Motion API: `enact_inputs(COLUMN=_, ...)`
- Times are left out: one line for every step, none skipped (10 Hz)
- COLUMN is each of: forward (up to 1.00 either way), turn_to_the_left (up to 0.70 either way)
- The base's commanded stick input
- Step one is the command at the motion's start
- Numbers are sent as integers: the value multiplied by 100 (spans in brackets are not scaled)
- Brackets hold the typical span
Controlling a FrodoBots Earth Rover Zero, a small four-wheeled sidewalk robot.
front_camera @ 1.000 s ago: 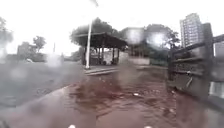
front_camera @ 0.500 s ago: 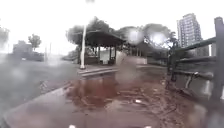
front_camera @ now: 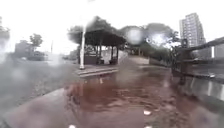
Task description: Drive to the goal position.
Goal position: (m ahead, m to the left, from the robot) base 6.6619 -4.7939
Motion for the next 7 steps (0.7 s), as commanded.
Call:
enact_inputs(forward=70, turn_to_the_left=0)
enact_inputs(forward=70, turn_to_the_left=-18)
enact_inputs(forward=70, turn_to_the_left=-35)
enact_inputs(forward=70, turn_to_the_left=-35)
enact_inputs(forward=70, turn_to_the_left=-35)
enact_inputs(forward=70, turn_to_the_left=-35)
enact_inputs(forward=70, turn_to_the_left=-35)
